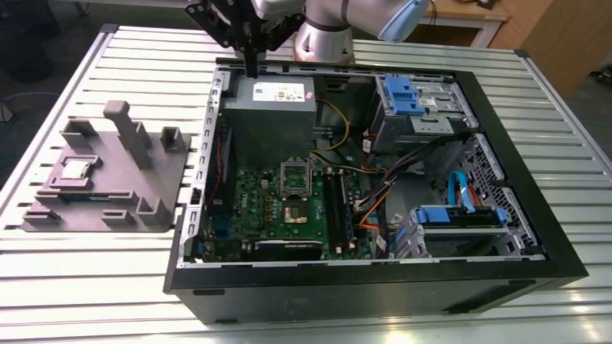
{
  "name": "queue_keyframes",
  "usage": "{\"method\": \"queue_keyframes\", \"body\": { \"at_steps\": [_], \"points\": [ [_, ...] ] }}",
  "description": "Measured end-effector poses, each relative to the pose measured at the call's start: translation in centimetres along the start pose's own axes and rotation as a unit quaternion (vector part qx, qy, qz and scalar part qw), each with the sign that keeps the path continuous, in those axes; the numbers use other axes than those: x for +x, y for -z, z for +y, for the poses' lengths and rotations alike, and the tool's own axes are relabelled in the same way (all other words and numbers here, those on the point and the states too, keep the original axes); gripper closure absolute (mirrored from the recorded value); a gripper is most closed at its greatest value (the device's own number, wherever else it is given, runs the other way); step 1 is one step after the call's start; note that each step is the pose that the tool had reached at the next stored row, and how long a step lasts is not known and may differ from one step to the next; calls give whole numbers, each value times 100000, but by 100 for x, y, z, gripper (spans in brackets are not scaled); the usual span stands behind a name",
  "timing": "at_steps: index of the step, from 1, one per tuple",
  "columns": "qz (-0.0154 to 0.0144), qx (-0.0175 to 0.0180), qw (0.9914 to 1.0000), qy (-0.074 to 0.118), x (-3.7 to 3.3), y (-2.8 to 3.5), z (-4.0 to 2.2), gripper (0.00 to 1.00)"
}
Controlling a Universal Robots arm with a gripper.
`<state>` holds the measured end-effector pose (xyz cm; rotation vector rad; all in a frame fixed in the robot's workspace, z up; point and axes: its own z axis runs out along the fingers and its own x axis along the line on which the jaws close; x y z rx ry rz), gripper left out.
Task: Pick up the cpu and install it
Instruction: 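Reach for the cpu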
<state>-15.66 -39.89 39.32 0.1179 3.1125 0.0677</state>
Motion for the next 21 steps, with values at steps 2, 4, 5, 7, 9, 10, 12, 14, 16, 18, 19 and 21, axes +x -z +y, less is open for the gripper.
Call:
{"method": "queue_keyframes", "body": {
  "at_steps": [2, 4, 5, 7, 9, 10, 12, 14, 16, 18, 19, 21],
  "points": [
    [0, 1, 100000, 0, 5, 0, 0, 90],
    [0, 2, 100000, -3, 10, 0, -1, 90],
    [2, 3, 100000, -1, 13, 1, -1, 90],
    [-1, -1, 100000, 0, 18, 0, -1, 90],
    [0, 1, 100000, 0, 23, 1, -2, 90],
    [0, -1, 100000, 0, 25, 1, -2, 90],
    [-1, 2, 100000, -1, 79, 2, -6, 90],
    [-2, 0, 100000, 0, 150, 4, -11, 90],
    [0, 3, 100000, -3, 154, 4, -12, 90],
    [-2, 1, 100000, -3, 160, 4, -12, 90],
    [-1, 0, 100000, -4, 165, 5, -13, 90],
    [1, 1, 100000, -4, 176, 5, -13, 90]
  ]
}}
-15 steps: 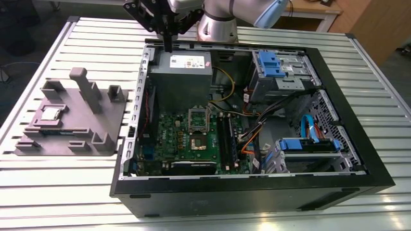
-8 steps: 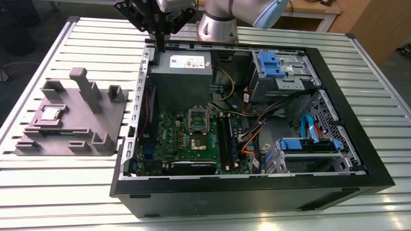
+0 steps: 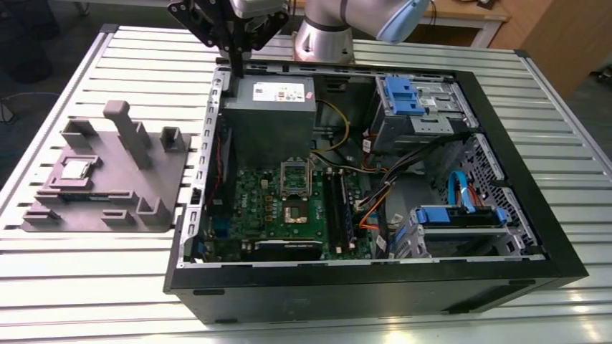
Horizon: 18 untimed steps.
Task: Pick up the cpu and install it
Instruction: 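Reach for the cpu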
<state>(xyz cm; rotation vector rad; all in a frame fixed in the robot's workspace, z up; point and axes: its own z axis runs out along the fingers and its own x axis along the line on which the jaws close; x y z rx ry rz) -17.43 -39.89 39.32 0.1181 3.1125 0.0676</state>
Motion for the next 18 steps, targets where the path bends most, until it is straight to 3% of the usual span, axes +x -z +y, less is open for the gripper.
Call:
{"method": "queue_keyframes", "body": {
  "at_steps": [18],
  "points": [
    [1, 2, 100000, 6, 61, 2, -4, 90]
  ]
}}
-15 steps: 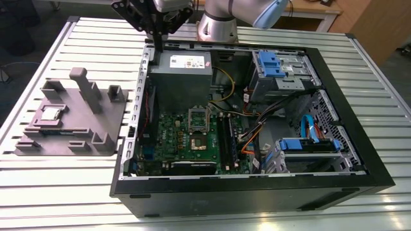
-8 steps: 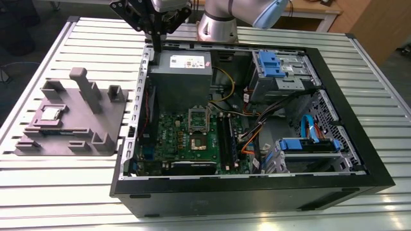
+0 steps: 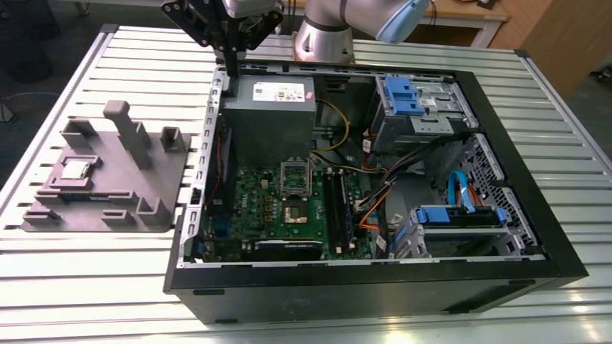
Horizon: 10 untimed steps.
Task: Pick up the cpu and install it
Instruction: 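Reach for the cpu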
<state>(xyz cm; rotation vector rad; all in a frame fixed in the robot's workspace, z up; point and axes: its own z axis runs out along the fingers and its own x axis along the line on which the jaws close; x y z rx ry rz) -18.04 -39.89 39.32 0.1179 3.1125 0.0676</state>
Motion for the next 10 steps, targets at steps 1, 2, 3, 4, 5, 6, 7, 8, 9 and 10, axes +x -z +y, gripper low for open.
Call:
{"method": "queue_keyframes", "body": {
  "at_steps": [1, 2, 3, 4, 5, 6, 7, 8, 9, 10],
  "points": [
    [0, 2, 100000, -2, 3, 0, 0, 90],
    [-2, -2, 100000, -2, 5, 0, 0, 90],
    [-3, -5, 100000, -4, 7, 0, -1, 90],
    [0, -2, 100000, -3, 9, 0, -1, 90],
    [-3, -4, 100000, -4, 12, 0, -1, 90],
    [-2, -2, 100000, -1, 14, 0, -1, 90],
    [-2, -1, 100000, -2, 16, 0, -1, 90],
    [0, 0, 100000, -2, 18, 0, -1, 90],
    [-1, -3, 100000, -3, 20, 0, -2, 90],
    [-1, -1, 100000, -3, 21, 0, -2, 90]
  ]
}}
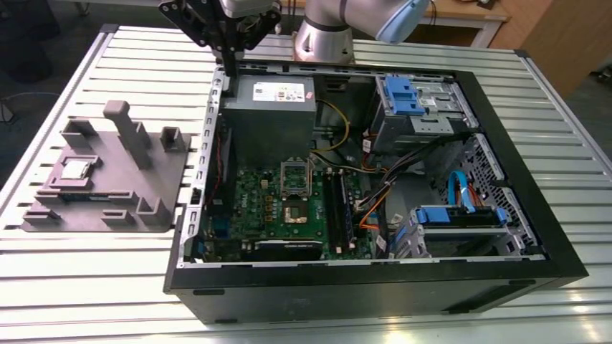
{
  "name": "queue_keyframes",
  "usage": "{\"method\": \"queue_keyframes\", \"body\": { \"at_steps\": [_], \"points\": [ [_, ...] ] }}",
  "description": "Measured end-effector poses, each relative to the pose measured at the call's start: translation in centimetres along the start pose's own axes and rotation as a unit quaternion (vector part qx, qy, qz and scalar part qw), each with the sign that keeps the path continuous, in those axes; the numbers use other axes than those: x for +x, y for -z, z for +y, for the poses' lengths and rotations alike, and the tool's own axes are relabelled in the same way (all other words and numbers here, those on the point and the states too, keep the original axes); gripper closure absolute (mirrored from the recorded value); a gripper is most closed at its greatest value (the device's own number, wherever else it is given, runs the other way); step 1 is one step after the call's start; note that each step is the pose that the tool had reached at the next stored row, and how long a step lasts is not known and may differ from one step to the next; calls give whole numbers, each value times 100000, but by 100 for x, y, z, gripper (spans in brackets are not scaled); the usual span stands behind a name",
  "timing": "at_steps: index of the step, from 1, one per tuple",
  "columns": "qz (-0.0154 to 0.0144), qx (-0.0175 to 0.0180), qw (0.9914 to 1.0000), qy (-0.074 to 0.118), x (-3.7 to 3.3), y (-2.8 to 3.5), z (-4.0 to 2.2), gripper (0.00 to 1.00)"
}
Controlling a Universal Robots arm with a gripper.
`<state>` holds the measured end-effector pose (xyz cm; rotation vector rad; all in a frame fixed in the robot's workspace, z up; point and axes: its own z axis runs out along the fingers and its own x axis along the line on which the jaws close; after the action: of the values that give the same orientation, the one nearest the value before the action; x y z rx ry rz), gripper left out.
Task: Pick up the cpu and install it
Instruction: 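Reach for the cpu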
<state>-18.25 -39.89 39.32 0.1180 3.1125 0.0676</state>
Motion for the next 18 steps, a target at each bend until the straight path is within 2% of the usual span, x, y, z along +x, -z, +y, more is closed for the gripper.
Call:
{"method": "queue_keyframes", "body": {
  "at_steps": [18],
  "points": [
    [0, -1, 100000, -2, 46, 1, -3, 90]
  ]
}}
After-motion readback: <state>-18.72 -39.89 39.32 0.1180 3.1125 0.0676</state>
